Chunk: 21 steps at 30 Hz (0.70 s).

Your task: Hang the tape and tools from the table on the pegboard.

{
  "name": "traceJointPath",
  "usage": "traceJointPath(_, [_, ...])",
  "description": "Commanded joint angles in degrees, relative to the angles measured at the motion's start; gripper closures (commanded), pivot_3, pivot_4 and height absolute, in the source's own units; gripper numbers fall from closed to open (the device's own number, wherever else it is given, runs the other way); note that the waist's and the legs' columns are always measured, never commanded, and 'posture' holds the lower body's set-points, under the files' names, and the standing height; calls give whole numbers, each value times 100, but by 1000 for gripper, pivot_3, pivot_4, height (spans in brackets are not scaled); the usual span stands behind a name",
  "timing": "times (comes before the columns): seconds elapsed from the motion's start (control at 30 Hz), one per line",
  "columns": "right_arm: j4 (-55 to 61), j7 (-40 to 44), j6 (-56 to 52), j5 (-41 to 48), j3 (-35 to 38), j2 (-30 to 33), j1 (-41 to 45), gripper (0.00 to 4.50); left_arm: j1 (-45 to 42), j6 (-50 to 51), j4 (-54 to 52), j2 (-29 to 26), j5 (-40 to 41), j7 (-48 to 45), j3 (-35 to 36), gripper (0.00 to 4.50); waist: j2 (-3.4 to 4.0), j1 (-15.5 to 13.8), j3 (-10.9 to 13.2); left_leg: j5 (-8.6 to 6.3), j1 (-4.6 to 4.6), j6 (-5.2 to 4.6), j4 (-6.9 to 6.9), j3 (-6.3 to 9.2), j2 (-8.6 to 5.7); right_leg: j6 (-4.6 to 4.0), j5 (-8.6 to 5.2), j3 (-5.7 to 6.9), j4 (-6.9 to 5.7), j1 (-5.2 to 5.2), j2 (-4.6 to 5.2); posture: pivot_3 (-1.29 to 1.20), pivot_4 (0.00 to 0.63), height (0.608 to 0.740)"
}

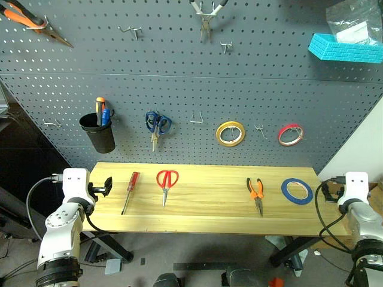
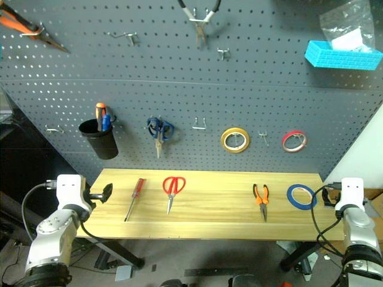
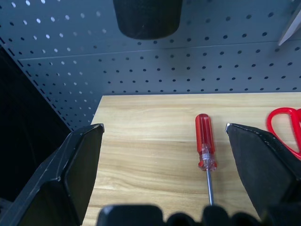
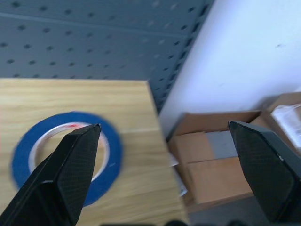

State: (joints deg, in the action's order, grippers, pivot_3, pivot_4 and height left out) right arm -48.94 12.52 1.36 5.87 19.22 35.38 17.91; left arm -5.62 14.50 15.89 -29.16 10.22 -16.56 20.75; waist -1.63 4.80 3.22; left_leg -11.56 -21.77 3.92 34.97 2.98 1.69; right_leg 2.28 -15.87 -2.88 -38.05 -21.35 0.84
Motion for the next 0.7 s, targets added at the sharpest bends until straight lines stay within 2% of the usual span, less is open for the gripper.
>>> traceJointPath(0.03, [-42, 31, 209, 94, 114, 119, 173, 0, -125, -166, -130, -115, 24, 63, 153, 18, -1, 2, -1, 0, 0, 0, 0, 0, 0, 0, 0, 0, 0, 0, 0, -14, 0, 740])
traceJointPath(0.5, [262, 338, 282, -17, -89, 122, -11, 0, -26, 637, -516, -94, 280, 299, 329, 18, -2, -3, -1, 0, 0, 0, 0, 1, 0, 0, 0, 0, 0, 1, 0, -8, 15, 740])
traceJointPath(0.6, [709, 489, 161, -54, -203, 120, -196, 0, 55, 468, -992, -124, -24, 337, 15, 18, -3, -5, 14, 0, -1, 0, 0, 1, 0, 0, 0, -1, 1, 1, 0, -16, 43, 740])
traceJointPath(0.7, [1103, 590, 66, -198, -398, 144, -373, 0, 223, 291, -1504, -172, -271, -156, -653, 18, 6, -6, 38, 0, 1, 0, 0, 0, 0, -14, -9, -3, 2, 3, 0, -33, 69, 740])
